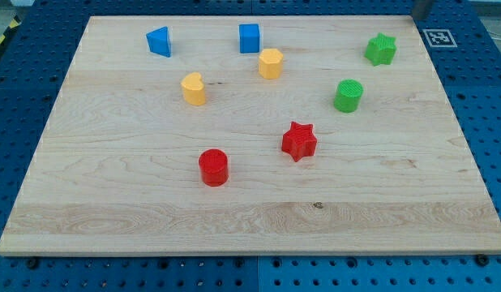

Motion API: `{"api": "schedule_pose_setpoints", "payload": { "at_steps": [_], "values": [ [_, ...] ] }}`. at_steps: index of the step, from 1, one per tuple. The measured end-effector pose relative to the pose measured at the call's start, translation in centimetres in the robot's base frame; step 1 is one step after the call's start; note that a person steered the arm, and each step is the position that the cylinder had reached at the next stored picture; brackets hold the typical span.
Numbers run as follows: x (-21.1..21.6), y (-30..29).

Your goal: Move your arm towards the blue triangle

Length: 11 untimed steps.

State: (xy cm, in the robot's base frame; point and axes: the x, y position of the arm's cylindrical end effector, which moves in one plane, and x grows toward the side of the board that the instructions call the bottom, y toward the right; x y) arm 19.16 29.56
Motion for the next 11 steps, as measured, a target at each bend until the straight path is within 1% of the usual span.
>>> {"api": "schedule_pose_setpoints", "payload": {
  "at_steps": [3, 5, 7, 9, 10, 11],
  "values": [
    [0.0, -8.7],
    [0.0, -9.9],
    [0.1, -19.8],
    [0.3, -24.1],
    [1.2, -29.2],
    [1.2, -31.2]
  ]
}}
